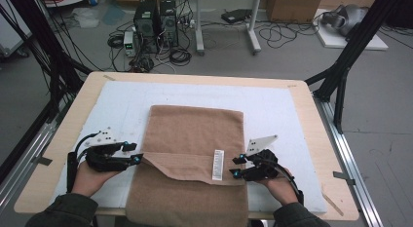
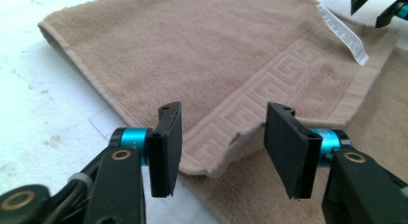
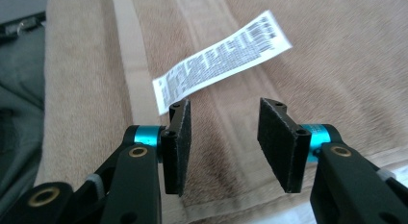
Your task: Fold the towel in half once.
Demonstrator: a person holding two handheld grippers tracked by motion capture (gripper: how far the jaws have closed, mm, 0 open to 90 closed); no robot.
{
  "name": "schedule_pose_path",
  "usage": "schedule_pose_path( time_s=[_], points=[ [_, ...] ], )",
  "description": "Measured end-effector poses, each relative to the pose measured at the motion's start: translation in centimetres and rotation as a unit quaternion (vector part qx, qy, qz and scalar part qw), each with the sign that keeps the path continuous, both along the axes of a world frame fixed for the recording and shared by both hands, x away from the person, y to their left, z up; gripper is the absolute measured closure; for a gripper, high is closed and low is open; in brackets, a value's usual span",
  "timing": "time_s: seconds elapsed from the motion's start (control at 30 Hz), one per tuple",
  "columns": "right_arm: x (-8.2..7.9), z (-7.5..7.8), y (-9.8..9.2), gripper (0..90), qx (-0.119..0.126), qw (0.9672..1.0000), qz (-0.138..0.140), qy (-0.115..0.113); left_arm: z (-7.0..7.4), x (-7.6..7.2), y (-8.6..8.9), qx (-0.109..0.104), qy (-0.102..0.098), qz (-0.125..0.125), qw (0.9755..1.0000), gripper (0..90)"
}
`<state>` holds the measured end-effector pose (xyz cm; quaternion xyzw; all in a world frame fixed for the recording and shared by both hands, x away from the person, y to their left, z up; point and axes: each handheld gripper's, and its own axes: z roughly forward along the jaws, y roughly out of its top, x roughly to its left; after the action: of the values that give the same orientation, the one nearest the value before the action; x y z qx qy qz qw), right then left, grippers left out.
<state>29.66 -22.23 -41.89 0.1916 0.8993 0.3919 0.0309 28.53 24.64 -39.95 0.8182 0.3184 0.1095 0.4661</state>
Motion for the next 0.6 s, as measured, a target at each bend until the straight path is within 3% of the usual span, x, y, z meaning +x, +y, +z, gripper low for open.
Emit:
schedule_pose_path(
  time_s=[0.17, 0.37, 0.5, 0.6],
  points=[
    [-0.4, -1.2, 0.0, 55.7, -0.01, 0.9999, 0.001, 0.009, 0.4, -0.3, 0.3, -0.011, -0.003, 0.0, 0.9999, 48.6],
    [-0.4, -1.4, 0.0, 55.7, -0.015, 0.9999, 0.0, 0.009, 0.7, -0.3, 0.5, -0.004, 0.0, -0.003, 1.0, 48.4],
    [-0.3, -1.2, -0.3, 55.7, -0.016, 0.9998, -0.008, 0.001, -0.4, 0.0, -0.3, 0.02, 0.012, -0.014, 0.9996, 48.5],
    [-0.2, -1.1, -0.4, 57.1, -0.017, 0.9998, -0.009, -0.001, -1.5, 0.3, -1.4, 0.062, 0.026, -0.03, 0.9973, 50.4]
  ],
)
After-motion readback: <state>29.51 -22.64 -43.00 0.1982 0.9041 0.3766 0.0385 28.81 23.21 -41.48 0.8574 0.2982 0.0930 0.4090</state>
